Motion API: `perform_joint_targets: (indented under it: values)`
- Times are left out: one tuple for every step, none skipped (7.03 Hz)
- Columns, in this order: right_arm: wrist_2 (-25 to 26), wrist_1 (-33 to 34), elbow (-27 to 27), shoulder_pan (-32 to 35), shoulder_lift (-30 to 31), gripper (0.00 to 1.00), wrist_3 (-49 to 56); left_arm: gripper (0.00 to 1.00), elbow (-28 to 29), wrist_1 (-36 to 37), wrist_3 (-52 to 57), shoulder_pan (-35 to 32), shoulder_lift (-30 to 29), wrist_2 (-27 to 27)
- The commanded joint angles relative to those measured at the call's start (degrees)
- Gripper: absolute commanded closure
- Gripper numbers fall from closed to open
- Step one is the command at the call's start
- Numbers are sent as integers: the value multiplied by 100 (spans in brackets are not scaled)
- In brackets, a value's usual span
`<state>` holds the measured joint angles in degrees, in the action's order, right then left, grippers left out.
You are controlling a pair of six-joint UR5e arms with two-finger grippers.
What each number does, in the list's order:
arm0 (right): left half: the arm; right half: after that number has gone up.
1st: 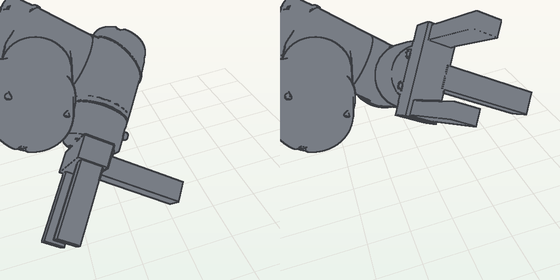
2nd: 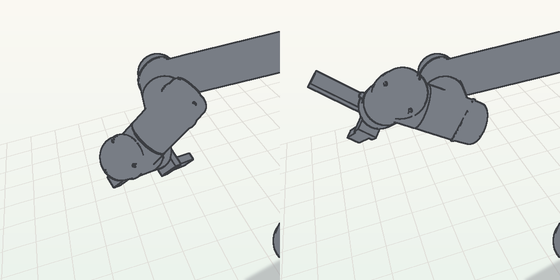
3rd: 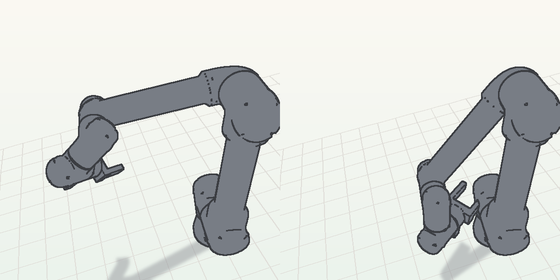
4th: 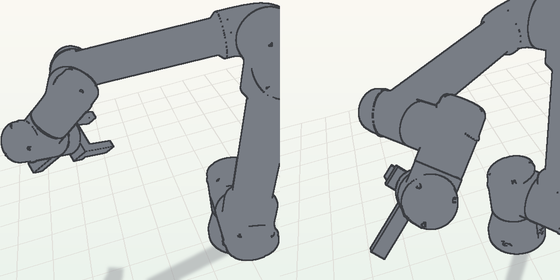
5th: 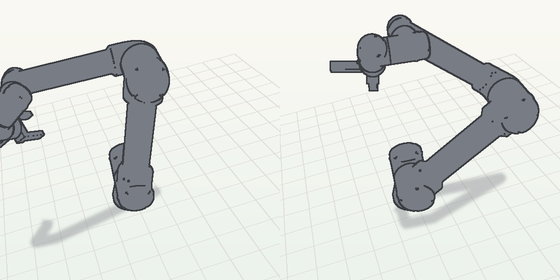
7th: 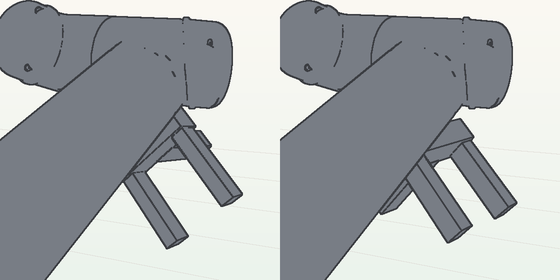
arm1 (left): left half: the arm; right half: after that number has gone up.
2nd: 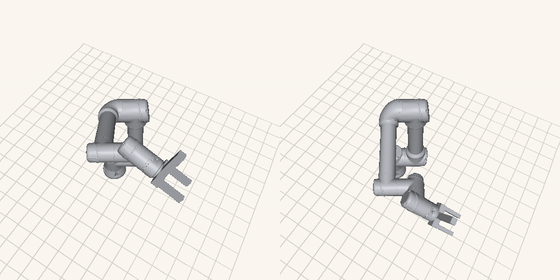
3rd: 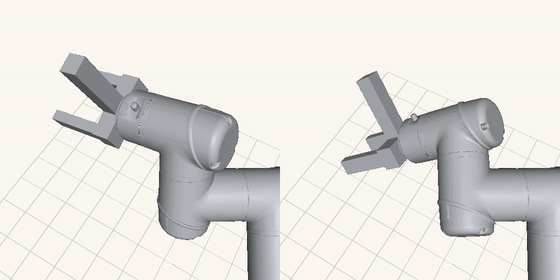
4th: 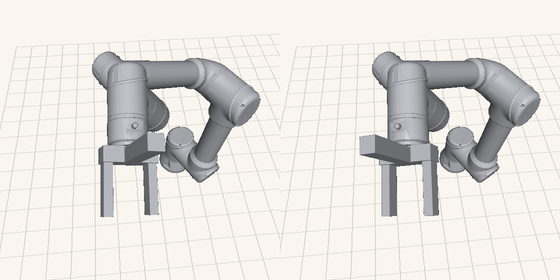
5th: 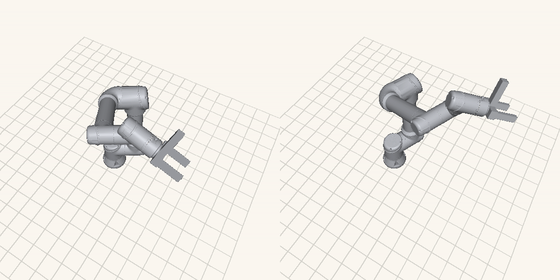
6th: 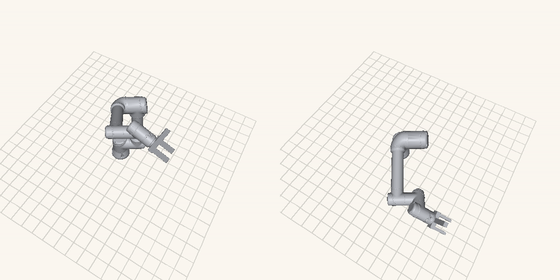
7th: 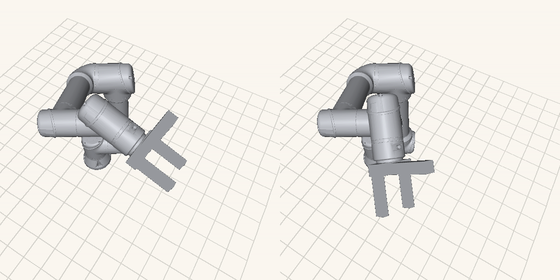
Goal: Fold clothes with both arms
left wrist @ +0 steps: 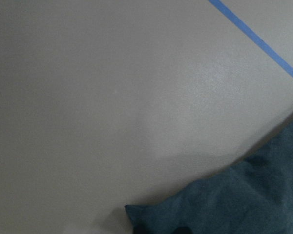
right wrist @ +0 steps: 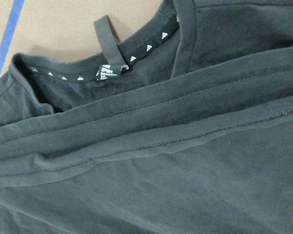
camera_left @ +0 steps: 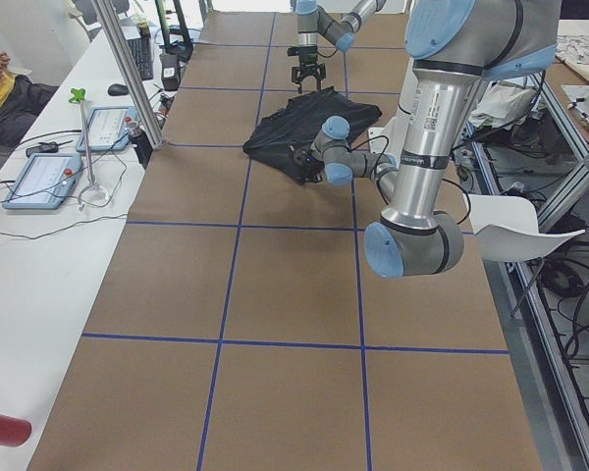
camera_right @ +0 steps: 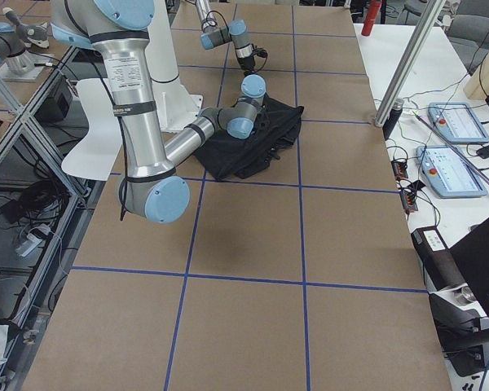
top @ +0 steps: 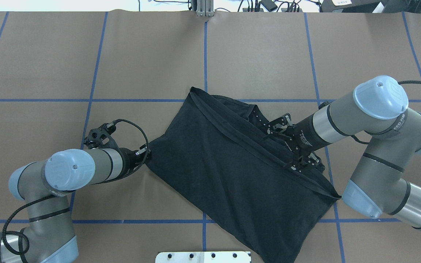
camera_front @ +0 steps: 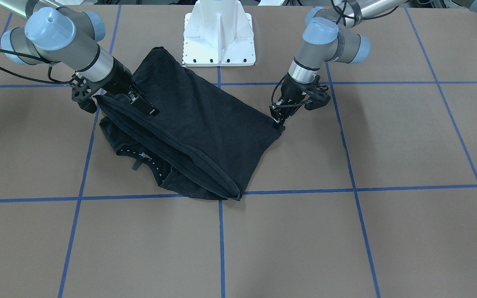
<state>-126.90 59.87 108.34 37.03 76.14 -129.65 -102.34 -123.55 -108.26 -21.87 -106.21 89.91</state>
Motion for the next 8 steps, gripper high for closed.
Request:
perform_joint_targets:
  values:
    - [-11,-10,3,-3,-2,0,1,100,30,-2,42,-10,-14,0]
    - [7,-10,3,-3,-2,0,1,100,13,-11,155,-71,-66,-9]
    - [24,-10,3,14,-2,0,1,100,65,-81,609,-463,-275,0]
    - [25,-10,20,23,-2,0,1,100,465,-90,892,-989,-678,61]
    - [-36,-10,73,93,-2,0,1,100,1087,-160,1164,-1412,-1265,70]
    - [-46,-10,82,128,-11,0,1,100,1868,-352,1280,-1694,-1854,175]
    - [-28,-19,125,189,-20,0,1,100,2963,-911,1368,-1976,-2495,358]
    - [-28,-19,143,295,-20,0,1,100,4427,-1578,1378,-2170,-3432,360]
